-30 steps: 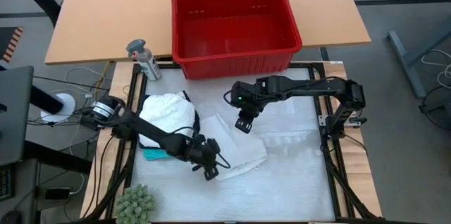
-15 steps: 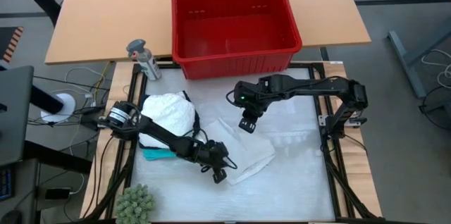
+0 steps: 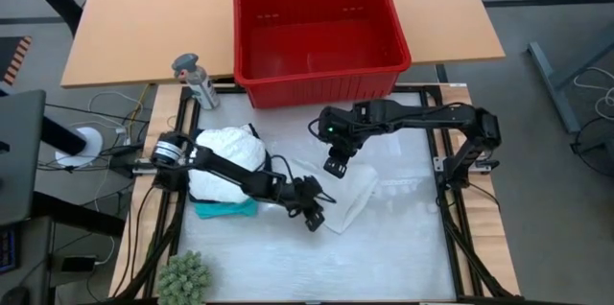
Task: Fold laundry
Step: Fold the white shorts
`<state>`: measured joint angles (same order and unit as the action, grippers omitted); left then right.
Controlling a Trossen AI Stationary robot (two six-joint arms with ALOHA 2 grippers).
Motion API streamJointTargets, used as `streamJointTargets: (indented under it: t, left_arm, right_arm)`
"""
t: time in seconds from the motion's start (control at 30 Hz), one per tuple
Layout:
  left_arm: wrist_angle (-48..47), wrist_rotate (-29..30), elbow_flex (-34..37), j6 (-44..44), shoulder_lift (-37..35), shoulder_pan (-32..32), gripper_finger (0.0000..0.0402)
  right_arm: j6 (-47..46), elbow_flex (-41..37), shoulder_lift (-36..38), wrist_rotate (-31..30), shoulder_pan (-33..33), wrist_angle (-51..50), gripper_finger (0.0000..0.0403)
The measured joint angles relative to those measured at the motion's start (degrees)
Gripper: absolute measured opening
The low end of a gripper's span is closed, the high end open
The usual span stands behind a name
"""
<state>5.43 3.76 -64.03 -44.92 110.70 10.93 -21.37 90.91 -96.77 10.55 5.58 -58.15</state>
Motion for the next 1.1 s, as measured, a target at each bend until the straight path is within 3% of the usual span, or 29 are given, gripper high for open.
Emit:
streamJointTargets:
  t: [0.2, 0.43, 0.9, 1.1]
  left_arm:
    - [-11.56, -4.99, 0.13, -0.55, -7.85, -0.86, 0.0]
    - [-28.6, 2.02, 0.2, -0.84, -14.09, 2.15, 0.0]
    - [-32.33, 6.03, 0.48, -4.29, -15.88, 4.96, 0.0]
    - [-33.42, 6.26, 0.44, -4.31, -16.09, 5.72, 0.0]
  right_arm:
    - [0.86, -0.1, -0.02, 0.48, -0.68, 2.99, 0.0023]
    - [0.67, -0.24, -0.02, 3.53, -1.73, 11.4, 0.0023]
    - [-0.29, -0.33, -11.58, 5.49, -5.93, 18.17, 0.0022]
    - [-0.65, -0.14, -14.05, 6.64, -8.3, 25.51, 0.0022]
